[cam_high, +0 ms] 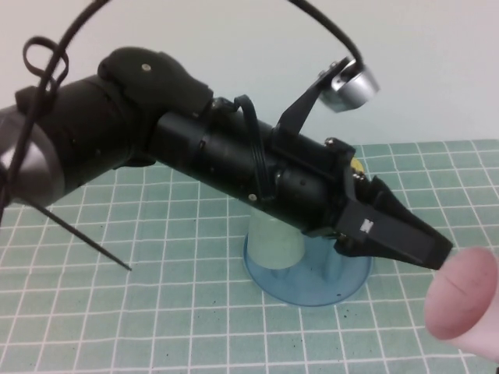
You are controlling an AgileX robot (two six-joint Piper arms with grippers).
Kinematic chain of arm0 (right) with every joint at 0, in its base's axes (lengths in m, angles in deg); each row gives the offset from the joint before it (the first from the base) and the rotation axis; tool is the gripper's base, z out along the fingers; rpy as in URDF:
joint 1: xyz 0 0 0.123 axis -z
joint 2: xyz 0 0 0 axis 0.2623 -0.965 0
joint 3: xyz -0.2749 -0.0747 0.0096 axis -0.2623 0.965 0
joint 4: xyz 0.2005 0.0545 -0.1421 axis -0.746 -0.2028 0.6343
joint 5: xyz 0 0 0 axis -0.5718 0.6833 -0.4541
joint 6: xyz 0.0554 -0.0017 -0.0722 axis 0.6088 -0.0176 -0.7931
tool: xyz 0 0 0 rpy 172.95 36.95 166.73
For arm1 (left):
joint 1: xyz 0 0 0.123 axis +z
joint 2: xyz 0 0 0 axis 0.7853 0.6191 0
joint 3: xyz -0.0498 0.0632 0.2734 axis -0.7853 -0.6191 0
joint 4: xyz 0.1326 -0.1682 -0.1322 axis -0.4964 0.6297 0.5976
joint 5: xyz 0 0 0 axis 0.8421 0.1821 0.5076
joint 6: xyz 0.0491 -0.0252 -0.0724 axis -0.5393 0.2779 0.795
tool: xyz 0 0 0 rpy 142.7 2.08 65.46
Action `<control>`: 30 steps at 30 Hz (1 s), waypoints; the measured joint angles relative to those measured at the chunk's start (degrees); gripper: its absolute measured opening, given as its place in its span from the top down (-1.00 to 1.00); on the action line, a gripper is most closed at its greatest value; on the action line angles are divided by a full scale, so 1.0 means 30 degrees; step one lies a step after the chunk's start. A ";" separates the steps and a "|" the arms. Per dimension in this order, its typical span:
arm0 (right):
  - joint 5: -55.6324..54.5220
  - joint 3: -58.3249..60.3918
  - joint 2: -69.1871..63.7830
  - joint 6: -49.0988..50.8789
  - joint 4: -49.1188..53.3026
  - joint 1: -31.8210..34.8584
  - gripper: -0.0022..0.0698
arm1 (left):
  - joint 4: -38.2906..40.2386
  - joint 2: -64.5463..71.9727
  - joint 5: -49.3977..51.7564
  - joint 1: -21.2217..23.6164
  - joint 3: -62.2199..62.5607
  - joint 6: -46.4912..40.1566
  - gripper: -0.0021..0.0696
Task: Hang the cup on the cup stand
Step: Adjust the cup with two arms
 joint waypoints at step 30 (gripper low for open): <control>-0.1301 0.0000 -0.1403 0.0000 0.0265 0.0000 -0.64 | -0.1748 -0.0207 -0.3482 -0.2336 0.0208 0.0448 -0.06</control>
